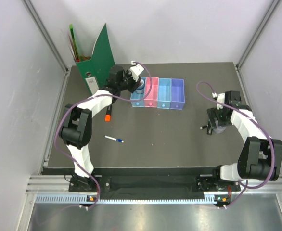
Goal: Sort the stationery into containers
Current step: Pick up the stationery from the center of the board.
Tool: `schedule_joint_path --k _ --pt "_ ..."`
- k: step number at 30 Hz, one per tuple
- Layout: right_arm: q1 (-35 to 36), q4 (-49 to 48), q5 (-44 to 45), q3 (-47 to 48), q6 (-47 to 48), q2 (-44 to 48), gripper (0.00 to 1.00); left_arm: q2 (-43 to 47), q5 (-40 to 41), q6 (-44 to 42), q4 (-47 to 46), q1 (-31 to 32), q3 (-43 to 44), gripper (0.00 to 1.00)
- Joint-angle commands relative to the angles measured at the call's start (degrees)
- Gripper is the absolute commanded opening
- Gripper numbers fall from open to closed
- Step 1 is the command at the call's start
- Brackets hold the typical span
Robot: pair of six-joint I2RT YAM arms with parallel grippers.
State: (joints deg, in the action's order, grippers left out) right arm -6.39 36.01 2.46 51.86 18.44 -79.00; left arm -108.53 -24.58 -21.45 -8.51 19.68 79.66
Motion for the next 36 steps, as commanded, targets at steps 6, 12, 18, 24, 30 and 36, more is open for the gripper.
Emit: schedule_joint_path --k 6,12,18,24,30,36 --pt "-2.75 -3.22 -1.14 -2.46 1.43 2.54 0.86 2.71 -0.91 -1.57 -0.36 0.62 -2.58 0.00" --pt "-3.19 -4.89 -2.20 -1.67 1.34 0.43 0.81 2.36 -0.74 -2.10 -0.45 0.80 -2.75 0.00" --pt "-3.19 -5.86 -5.18 -2.28 1.25 -0.71 0.66 2.27 -0.56 -2.98 0.25 0.88 -2.75 0.00" --pt "-3.27 -6.13 -5.10 -2.64 1.51 -0.89 0.63 2.45 -0.82 -3.42 0.87 0.97 -3.37 0.00" --pt "-3.27 -4.64 -5.18 -1.50 1.87 -0.54 0.40 2.80 -0.56 -3.68 1.13 1.06 -3.89 0.00" --pt "-3.27 -2.00 -5.53 0.87 2.13 0.51 0.39 3.32 -0.12 -4.21 1.48 1.06 -4.77 0.00"
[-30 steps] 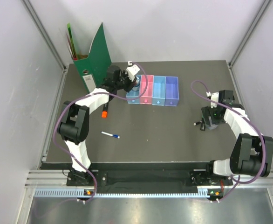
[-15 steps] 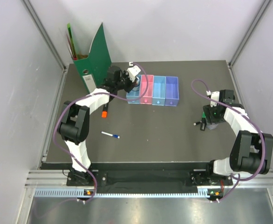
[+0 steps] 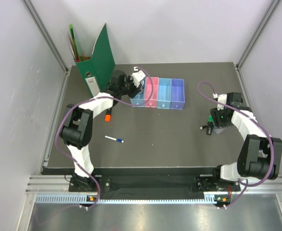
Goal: Sort the stationery into containers
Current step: Pick up the stationery from the center of the board, then place the stationery in the storage box.
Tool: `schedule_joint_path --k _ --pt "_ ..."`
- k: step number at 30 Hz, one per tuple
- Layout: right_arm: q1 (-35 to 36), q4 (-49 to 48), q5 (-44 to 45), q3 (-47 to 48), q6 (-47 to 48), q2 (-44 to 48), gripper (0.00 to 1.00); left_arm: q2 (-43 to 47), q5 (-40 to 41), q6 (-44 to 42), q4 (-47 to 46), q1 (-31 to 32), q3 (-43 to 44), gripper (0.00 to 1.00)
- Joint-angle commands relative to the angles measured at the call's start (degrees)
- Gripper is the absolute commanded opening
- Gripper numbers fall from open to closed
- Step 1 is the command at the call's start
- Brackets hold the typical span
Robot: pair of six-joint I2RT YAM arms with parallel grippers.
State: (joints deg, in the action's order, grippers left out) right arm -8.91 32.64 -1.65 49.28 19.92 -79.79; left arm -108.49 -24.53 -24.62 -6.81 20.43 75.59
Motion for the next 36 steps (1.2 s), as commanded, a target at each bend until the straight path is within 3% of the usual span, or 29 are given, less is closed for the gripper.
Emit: schedule_joint_path --k 1,17,28,36 --pt "-0.76 2.41 -1.34 3.81 0.82 1.82 0.39 3.28 -0.34 -0.96 0.13 0.32 -0.80 0.00" --pt "-0.06 6.64 -2.22 21.89 -1.46 2.19 0.39 2.05 -1.48 -2.10 1.45 0.49 -0.53 0.00" --pt "10.92 4.01 -3.18 37.98 -3.84 -8.17 0.40 -1.20 -0.87 -4.03 1.89 0.49 -0.18 0.01" --pt "15.85 1.90 -3.80 47.83 -3.84 -17.76 0.40 -3.22 -0.52 -4.12 2.15 0.49 0.61 0.27"
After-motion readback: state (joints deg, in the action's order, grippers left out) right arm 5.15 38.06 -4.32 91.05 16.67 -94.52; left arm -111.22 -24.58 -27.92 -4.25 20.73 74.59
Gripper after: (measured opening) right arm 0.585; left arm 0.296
